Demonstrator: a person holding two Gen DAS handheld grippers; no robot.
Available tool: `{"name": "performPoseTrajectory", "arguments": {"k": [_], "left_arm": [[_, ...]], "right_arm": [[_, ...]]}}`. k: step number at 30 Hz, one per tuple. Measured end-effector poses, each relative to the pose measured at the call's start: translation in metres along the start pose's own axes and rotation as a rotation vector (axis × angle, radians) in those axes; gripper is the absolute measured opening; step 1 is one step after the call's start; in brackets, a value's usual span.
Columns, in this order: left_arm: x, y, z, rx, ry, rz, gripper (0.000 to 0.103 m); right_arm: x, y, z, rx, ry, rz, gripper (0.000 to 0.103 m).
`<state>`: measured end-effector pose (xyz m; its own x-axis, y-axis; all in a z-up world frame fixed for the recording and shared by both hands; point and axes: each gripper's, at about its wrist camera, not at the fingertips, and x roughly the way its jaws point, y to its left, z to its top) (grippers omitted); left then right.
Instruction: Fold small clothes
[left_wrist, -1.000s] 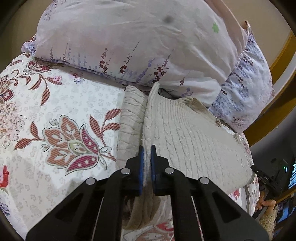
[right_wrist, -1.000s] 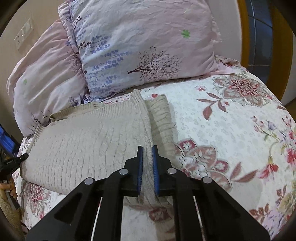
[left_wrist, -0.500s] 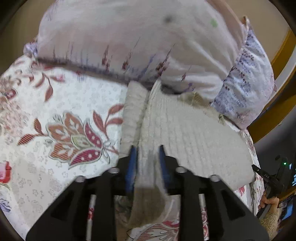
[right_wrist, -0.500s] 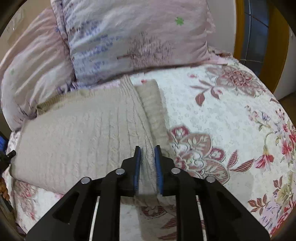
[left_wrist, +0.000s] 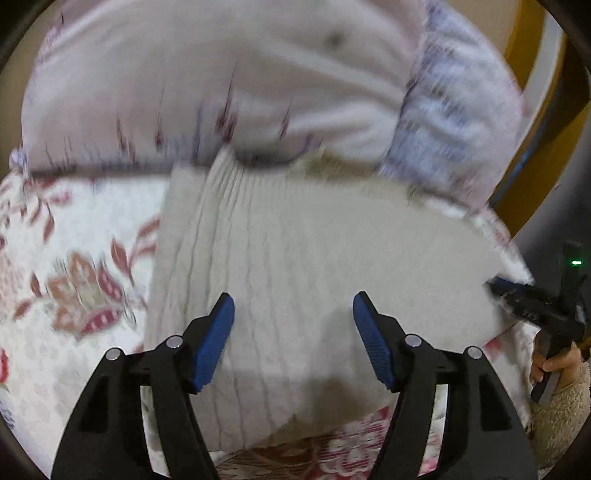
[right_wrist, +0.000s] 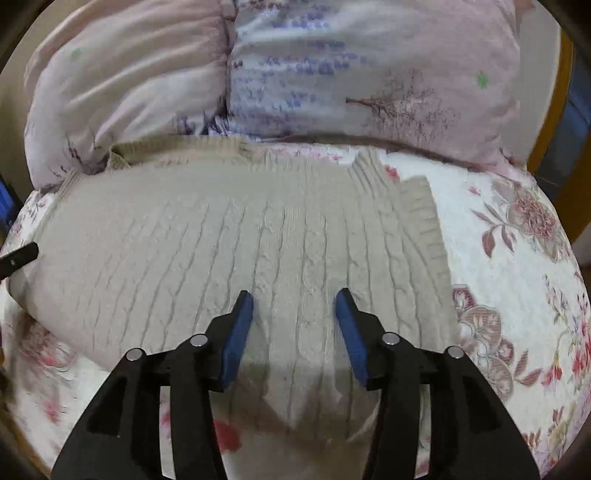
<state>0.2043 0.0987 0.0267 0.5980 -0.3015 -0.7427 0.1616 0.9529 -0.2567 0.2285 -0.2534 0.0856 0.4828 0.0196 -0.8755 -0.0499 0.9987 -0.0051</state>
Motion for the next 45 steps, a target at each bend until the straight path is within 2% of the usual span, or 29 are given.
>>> {"name": "performPoseTrajectory", "arguments": {"k": [1,2,5,8,12,17,21,24,26,29,34,39,42,45], "left_arm": [[-0.002,-0.002,-0.003,0.023,-0.028,0.005,0.068],[-0.001,-0.006,-0.004,0.046,-0.024,0.014,0.069],[-0.006,-0.005,-0.002,0.03,-0.024,0.0,0.07],[-0.02,0.016,0.005,-0.089,-0.063,-0.072,0.071],[-0.035,0.055,0.014,-0.264,-0.106,-0.111,0.074],[-0.029,0.09,0.02,-0.415,-0.094,-0.115,0.074],[-0.013,0.102,0.018,-0.497,-0.052,-0.171,0.074],[-0.006,0.103,0.018,-0.526,-0.057,-0.207,0.076],[-0.003,0.102,0.02,-0.537,-0.054,-0.232,0.076],[-0.001,0.098,0.021,-0.529,-0.05,-0.236,0.076],[0.004,0.091,0.024,-0.519,-0.051,-0.24,0.076],[0.009,0.09,0.024,-0.54,-0.038,-0.266,0.064],[0.011,0.093,0.021,-0.565,-0.027,-0.281,0.05],[0.014,0.095,0.019,-0.574,-0.009,-0.289,0.023]], "right_arm": [[-0.001,0.001,-0.002,-0.014,-0.004,-0.007,0.052],[-0.002,0.001,-0.002,-0.007,0.002,-0.003,0.052],[-0.004,-0.002,0.002,0.012,0.028,0.008,0.054],[-0.007,-0.002,0.008,0.02,0.035,0.0,0.059],[-0.012,0.003,0.019,0.044,0.003,0.045,0.062],[-0.007,0.031,0.035,0.008,-0.01,0.094,0.063],[0.004,0.055,0.043,-0.02,-0.018,0.116,0.063],[0.013,0.064,0.046,-0.022,-0.011,0.113,0.063],[0.028,0.069,0.043,-0.036,0.039,0.089,0.065],[0.03,0.079,0.037,-0.078,0.019,0.043,0.066],[0.03,0.075,0.035,-0.065,0.019,0.056,0.067],[0.03,0.076,0.034,-0.068,0.014,0.057,0.067],[0.03,0.076,0.034,-0.068,0.014,0.061,0.067],[0.03,0.076,0.034,-0.067,0.014,0.06,0.067]]}}
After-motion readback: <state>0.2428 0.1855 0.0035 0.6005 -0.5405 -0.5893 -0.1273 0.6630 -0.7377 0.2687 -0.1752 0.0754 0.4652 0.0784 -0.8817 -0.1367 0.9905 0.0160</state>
